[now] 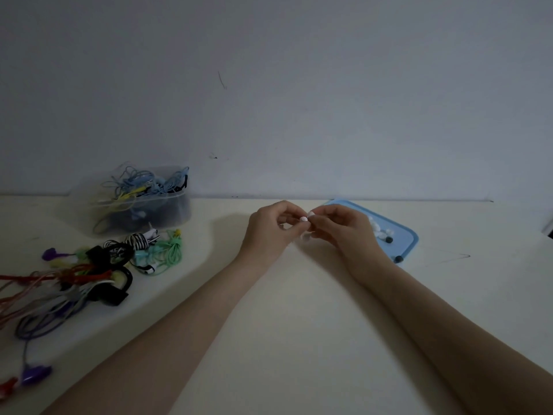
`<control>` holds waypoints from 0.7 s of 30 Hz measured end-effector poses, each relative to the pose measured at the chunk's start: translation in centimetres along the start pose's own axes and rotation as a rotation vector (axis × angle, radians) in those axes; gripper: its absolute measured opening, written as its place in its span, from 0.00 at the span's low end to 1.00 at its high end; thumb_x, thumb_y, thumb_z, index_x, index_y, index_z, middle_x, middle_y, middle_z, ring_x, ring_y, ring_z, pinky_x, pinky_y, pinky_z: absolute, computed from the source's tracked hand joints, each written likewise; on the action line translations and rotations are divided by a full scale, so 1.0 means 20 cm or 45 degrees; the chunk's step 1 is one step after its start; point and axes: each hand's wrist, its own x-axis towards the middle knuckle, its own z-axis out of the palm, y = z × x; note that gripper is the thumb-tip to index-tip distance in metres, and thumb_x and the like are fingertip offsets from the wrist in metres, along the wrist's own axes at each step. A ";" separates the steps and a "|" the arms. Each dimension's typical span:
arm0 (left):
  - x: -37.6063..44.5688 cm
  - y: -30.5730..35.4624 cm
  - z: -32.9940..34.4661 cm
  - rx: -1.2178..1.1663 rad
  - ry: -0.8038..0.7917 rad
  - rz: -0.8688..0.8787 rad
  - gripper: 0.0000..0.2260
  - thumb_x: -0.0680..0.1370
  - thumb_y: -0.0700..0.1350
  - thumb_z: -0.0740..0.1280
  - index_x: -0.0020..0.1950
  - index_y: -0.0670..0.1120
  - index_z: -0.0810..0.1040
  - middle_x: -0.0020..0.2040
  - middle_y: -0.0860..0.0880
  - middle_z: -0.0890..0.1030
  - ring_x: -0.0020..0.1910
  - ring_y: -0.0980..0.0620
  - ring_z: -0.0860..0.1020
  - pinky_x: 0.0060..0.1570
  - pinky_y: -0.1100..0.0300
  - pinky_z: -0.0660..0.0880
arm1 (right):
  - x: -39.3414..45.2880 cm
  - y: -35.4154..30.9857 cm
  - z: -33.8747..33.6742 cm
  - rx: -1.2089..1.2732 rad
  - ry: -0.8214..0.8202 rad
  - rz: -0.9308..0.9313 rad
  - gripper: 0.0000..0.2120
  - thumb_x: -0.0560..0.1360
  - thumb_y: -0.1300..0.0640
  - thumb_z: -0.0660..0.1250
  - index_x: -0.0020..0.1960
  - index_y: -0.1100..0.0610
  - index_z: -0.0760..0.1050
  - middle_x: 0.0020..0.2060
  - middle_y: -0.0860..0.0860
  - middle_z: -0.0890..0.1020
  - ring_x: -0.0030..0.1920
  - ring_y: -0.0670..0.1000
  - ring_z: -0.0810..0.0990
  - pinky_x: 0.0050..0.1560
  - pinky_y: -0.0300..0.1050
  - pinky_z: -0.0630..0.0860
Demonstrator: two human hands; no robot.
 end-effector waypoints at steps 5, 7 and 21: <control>0.00 -0.02 -0.01 0.190 0.091 0.054 0.05 0.73 0.44 0.70 0.41 0.45 0.75 0.38 0.52 0.81 0.38 0.58 0.78 0.39 0.64 0.72 | 0.01 0.00 0.00 0.022 0.052 0.037 0.03 0.73 0.66 0.68 0.43 0.60 0.79 0.39 0.51 0.81 0.42 0.46 0.78 0.41 0.36 0.75; 0.00 -0.02 -0.01 0.241 0.085 0.058 0.07 0.73 0.45 0.71 0.41 0.45 0.75 0.36 0.53 0.80 0.36 0.55 0.78 0.38 0.59 0.73 | 0.01 -0.01 0.00 0.064 0.044 0.047 0.03 0.72 0.66 0.68 0.43 0.60 0.79 0.39 0.51 0.81 0.40 0.45 0.78 0.41 0.35 0.75; -0.01 0.00 -0.03 0.243 0.025 0.186 0.09 0.70 0.42 0.74 0.41 0.44 0.74 0.35 0.53 0.79 0.35 0.57 0.76 0.35 0.69 0.72 | 0.01 0.00 0.00 0.063 -0.117 0.028 0.06 0.73 0.67 0.66 0.48 0.67 0.81 0.42 0.58 0.84 0.41 0.48 0.82 0.43 0.35 0.76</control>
